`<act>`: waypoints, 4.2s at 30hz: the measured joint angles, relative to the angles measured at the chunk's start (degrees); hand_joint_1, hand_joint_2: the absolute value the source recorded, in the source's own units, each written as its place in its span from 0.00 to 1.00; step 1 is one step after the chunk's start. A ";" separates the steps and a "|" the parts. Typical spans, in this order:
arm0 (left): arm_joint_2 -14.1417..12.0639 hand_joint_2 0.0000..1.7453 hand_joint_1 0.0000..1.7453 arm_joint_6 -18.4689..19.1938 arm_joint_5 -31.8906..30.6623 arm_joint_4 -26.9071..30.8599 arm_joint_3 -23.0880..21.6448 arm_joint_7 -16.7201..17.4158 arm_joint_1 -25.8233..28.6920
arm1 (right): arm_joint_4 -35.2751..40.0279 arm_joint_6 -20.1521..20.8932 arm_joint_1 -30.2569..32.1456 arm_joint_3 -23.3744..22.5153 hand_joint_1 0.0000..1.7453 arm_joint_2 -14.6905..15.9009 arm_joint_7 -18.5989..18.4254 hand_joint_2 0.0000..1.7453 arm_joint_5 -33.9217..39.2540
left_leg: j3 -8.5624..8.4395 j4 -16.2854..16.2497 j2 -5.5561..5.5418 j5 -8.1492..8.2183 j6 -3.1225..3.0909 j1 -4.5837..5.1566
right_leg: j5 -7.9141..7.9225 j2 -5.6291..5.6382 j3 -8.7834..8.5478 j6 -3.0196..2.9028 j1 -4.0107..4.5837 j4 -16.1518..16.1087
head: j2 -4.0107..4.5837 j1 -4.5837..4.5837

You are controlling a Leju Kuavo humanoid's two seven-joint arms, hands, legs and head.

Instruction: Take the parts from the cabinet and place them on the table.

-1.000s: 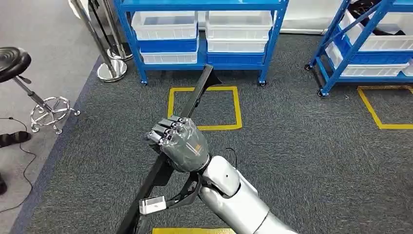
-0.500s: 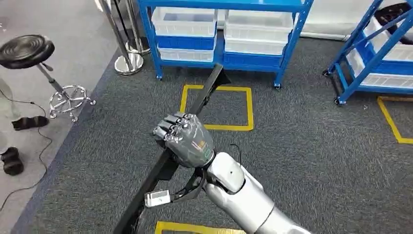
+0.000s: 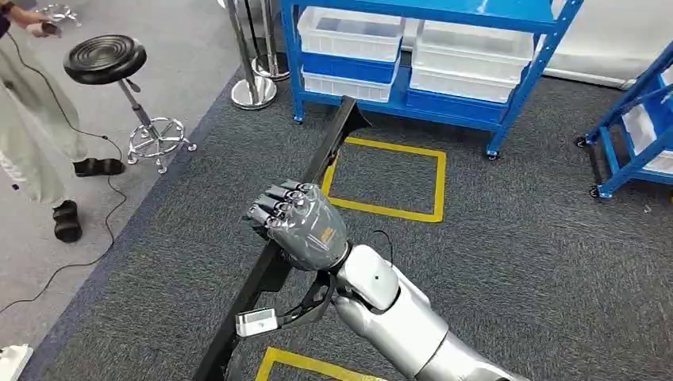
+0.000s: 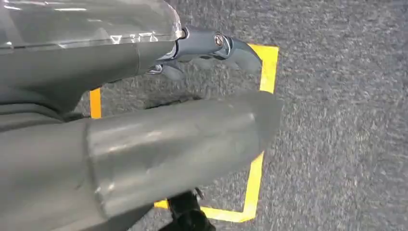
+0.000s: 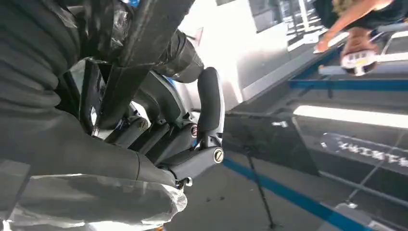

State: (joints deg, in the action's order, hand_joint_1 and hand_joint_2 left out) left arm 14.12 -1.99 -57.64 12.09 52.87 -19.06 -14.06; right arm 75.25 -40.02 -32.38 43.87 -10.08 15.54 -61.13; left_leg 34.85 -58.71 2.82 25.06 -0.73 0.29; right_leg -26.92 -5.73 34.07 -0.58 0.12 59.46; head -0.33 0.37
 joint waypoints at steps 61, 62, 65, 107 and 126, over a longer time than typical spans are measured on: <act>-1.46 0.00 0.00 -0.13 -0.87 0.00 -1.18 0.02 0.44 | 6.10 -0.02 2.60 -0.04 1.00 2.91 0.99 1.00 -1.38 | 1.24 -0.30 1.27 -1.11 0.83 -0.64 | -1.03 0.17 -1.22 0.38 -0.47 -0.25 | 0.00 0.37; -1.53 0.00 0.00 -0.11 -1.14 0.00 -1.29 0.00 0.50 | 6.27 -0.02 2.68 -0.22 1.00 2.89 1.53 1.00 -1.09 | 1.49 -0.44 0.51 -1.07 0.54 -0.61 | -1.01 -0.18 -1.34 0.57 -0.40 -0.35 | 0.00 0.39; -1.79 0.00 0.00 -0.11 -1.16 0.00 -1.38 -0.02 0.70 | 6.43 -0.02 2.75 -0.35 1.00 2.62 2.06 1.00 -0.85 | 1.27 -0.03 -1.22 -1.25 -0.56 -0.95 | -1.62 -0.54 -1.71 1.62 -0.77 -0.35 | 0.00 0.39; -3.13 0.00 0.00 0.24 -0.74 -0.02 -2.69 0.63 2.05 | 8.52 -0.04 5.77 -4.13 1.00 2.16 3.48 1.00 -1.51 | 0.81 -0.28 -9.32 -0.97 -1.23 -0.43 | 0.58 11.33 0.88 -1.36 -0.47 1.17 | 0.00 0.24; -3.74 0.00 0.00 0.37 -1.11 0.00 -2.67 0.77 2.07 | 8.96 -0.02 5.89 -4.15 1.00 1.79 2.88 1.00 -1.66 | 1.49 -0.98 -0.98 -0.45 0.51 -1.12 | -0.53 -0.67 -1.35 1.12 -0.39 -0.39 | 0.00 0.31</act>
State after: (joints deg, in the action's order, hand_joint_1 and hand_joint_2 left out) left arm 10.38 -1.62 -58.75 12.09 50.21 -18.29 -12.00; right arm 84.21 -40.04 -26.49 39.71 -8.28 18.42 -62.80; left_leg 36.34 -59.69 1.84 24.61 -0.22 -0.83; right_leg -27.45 -6.40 32.73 0.54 -0.27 59.07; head -0.33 0.68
